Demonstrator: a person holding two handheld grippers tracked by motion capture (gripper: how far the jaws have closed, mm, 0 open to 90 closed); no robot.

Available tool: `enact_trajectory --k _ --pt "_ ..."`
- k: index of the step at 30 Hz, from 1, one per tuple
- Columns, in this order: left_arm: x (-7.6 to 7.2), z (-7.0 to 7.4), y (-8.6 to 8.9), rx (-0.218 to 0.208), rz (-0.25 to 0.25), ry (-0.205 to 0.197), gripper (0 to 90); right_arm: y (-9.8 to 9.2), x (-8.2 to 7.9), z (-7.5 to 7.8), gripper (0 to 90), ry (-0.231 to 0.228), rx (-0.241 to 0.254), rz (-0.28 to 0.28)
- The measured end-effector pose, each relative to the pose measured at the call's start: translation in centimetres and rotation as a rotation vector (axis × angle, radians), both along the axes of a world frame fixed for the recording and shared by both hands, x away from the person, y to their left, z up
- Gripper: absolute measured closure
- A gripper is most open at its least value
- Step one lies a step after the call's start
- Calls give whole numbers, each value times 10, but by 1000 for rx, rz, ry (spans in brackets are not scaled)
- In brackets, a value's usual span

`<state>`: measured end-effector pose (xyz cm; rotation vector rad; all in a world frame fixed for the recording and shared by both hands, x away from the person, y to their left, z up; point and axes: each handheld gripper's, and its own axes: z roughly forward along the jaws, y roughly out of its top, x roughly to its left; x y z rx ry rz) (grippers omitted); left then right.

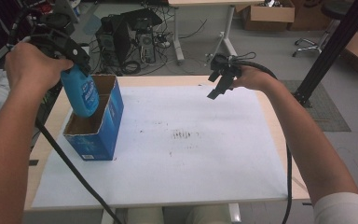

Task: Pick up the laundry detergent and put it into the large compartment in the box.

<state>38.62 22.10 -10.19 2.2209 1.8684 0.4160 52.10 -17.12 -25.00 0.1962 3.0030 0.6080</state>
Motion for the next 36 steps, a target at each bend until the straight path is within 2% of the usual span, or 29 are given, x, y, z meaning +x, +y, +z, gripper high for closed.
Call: enact_trajectory --k 3,4,5,6,7,8,10,11,12,13,14,16,18,20,22,23,24,25,26,27,28,31,36 --pt "4 -13 2 14 2 13 377 0 2 -2 171 4 -9 3" --pt "4 -13 2 14 2 13 377 0 2 -3 171 5 -9 1" --pt "5 -21 2 20 -2 19 377 0 2 -3 171 6 -9 0" --pt "5 -21 2 20 -2 19 377 0 2 -3 171 6 -9 0" --pt "7 -32 4 21 -2 28 376 1 3 -4 170 6 -8 -1" --pt "7 -32 4 21 -2 28 377 1 3 -4 170 6 -8 -1" --pt "10 -51 5 24 -7 51 377 2 2 -4 170 8 -8 0" --pt "11 -56 6 23 -8 55 377 2 2 -4 170 8 -7 2" --pt "11 -56 6 23 -8 55 377 2 2 -4 170 8 -7 2" --pt "12 -67 7 19 -11 61 377 3 2 -5 170 8 -9 7" --pt "12 -67 7 19 -11 61 377 3 2 -5 170 8 -9 7" --pt "14 -82 10 14 -12 59 377 2 2 -5 170 10 -11 6" --pt "14 -85 11 16 -15 61 377 2 2 -5 170 9 -13 4" --pt "15 -96 13 15 -13 67 377 1 2 -5 169 11 -19 0" --pt "16 -98 14 15 -14 67 377 1 2 -5 169 10 -20 0" --pt "16 -104 16 11 -14 65 377 1 3 -6 169 9 -19 -1" --pt "16 -104 16 11 -14 65 377 1 3 -6 169 9 -19 -1" --pt "15 -111 18 9 -10 57 377 1 3 -6 169 11 -21 -3" --pt "15 -111 18 9 -10 57 377 1 3 -6 169 12 -22 -3" --pt "14 -119 20 7 0 56 377 1 3 -7 169 12 -22 -1" --pt "14 -119 20 7 0 56 377 1 3 -7 169 12 -22 -1" --pt "14 -134 23 1 8 64 377 2 3 -8 168 15 -29 0" --pt "16 -147 23 -1 9 80 377 3 3 -9 168 15 -29 -1"
